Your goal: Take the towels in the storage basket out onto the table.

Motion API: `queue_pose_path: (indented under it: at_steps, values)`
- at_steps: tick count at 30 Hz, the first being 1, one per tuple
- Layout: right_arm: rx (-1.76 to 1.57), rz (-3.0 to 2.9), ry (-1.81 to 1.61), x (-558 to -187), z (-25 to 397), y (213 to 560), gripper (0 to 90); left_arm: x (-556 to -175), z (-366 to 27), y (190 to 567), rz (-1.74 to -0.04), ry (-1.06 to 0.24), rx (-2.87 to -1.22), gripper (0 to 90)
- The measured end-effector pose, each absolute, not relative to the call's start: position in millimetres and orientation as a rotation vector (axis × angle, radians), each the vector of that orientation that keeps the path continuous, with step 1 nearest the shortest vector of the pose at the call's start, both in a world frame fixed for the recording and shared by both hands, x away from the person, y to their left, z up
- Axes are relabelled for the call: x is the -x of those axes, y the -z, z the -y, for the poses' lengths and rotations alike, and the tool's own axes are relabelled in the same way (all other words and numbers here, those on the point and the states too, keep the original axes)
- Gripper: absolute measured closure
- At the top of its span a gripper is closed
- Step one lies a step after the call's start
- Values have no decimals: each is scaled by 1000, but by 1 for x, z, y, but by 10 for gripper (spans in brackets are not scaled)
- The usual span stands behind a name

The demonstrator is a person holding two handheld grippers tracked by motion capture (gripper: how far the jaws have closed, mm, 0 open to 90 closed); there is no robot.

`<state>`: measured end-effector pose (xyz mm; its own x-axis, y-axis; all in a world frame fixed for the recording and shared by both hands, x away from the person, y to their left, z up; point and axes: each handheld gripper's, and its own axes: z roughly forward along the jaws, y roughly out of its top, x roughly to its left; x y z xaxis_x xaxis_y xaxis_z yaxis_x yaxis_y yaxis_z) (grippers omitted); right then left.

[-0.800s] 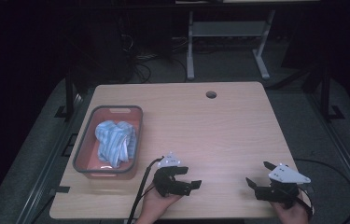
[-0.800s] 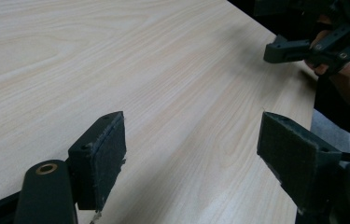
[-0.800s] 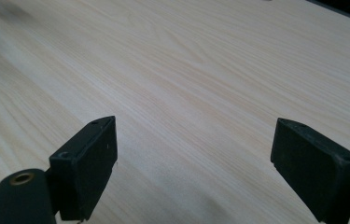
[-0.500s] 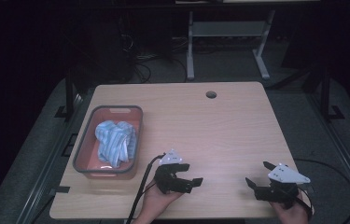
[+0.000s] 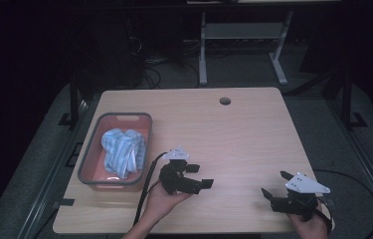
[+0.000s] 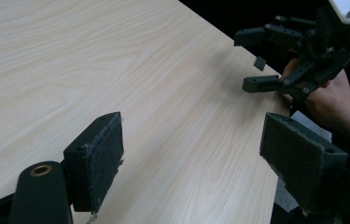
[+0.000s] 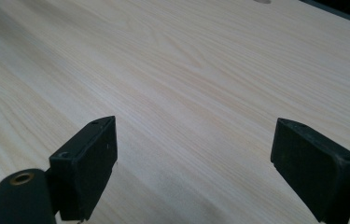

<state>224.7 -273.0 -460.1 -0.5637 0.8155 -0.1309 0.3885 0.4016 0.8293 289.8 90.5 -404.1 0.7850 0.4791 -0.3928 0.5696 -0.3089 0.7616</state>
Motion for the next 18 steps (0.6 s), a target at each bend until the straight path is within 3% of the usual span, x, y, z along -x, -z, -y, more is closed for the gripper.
queue_pose_path:
  at_steps: [18]
  values:
    - [-1036,-2124,-1065,-225,277,459,141,-311,-93,371,-762,175,-1968,201]
